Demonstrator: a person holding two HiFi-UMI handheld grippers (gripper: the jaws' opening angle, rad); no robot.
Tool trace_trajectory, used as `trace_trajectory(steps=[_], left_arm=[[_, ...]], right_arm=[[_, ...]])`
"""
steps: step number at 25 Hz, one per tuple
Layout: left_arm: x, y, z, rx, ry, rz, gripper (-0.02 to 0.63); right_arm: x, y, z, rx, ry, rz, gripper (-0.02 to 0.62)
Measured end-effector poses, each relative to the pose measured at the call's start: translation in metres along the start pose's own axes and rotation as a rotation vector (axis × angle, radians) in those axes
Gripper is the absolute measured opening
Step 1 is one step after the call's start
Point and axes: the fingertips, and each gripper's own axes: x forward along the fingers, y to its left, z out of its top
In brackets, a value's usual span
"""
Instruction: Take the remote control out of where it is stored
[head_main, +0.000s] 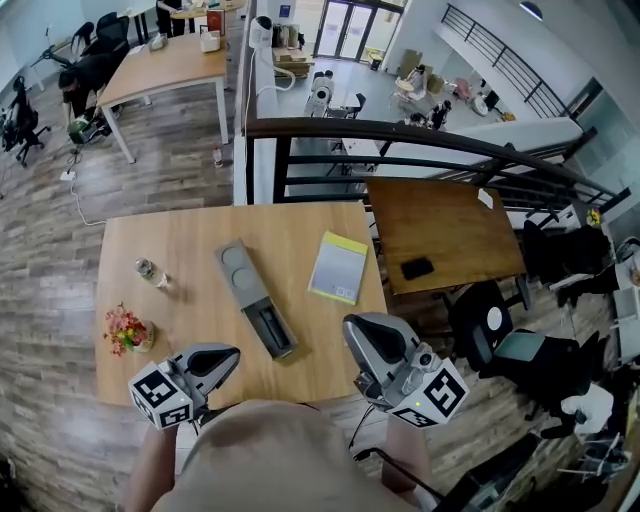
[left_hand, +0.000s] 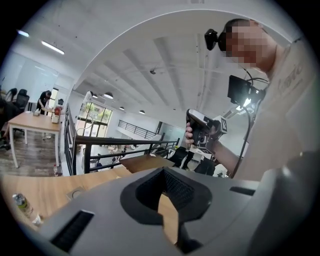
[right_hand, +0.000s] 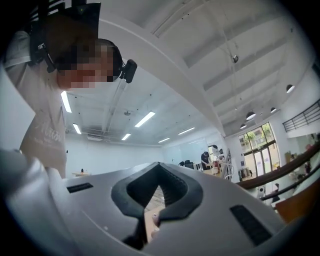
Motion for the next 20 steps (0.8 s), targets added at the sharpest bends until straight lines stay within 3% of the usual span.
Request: trace_trajectory(steps=[4, 7, 11, 17, 18, 20], left_arm=[[-0.003, 0.013, -0.001, -0.073, -0.005, 0.012, -0.003], [-0.013, 0.012, -0.001, -0.117, 0.006, -0.008, -0.003], [-0.039, 0.040, 0.003, -0.100, -0.016, 0.068, -0.003], [-0.045, 0.053, -0.001, -0.088, 0.000, 0.071, -0.003], [-0.048, 0.057, 0.000, -0.083, 0.000, 0.069, -0.003], [-0.051, 0.064, 0.003, -0.070, -0.001, 0.055, -0.003]], right_arm=[[0.006, -0.026, -0.024, 0.173, 0.046, -0.018, 0.003], [0.023, -0.018, -0.032, 0.164, 0.080, 0.004, 0.003], [0.062, 0.003, -0.042, 0.149, 0.105, 0.081, 0.003], [0.125, 0.123, -0.093, -0.011, 0.328, 0.367, 0.003], [0.130, 0.131, -0.097, -0.013, 0.330, 0.379, 0.003], [0.139, 0.120, -0.094, 0.016, 0.277, 0.315, 0.003]])
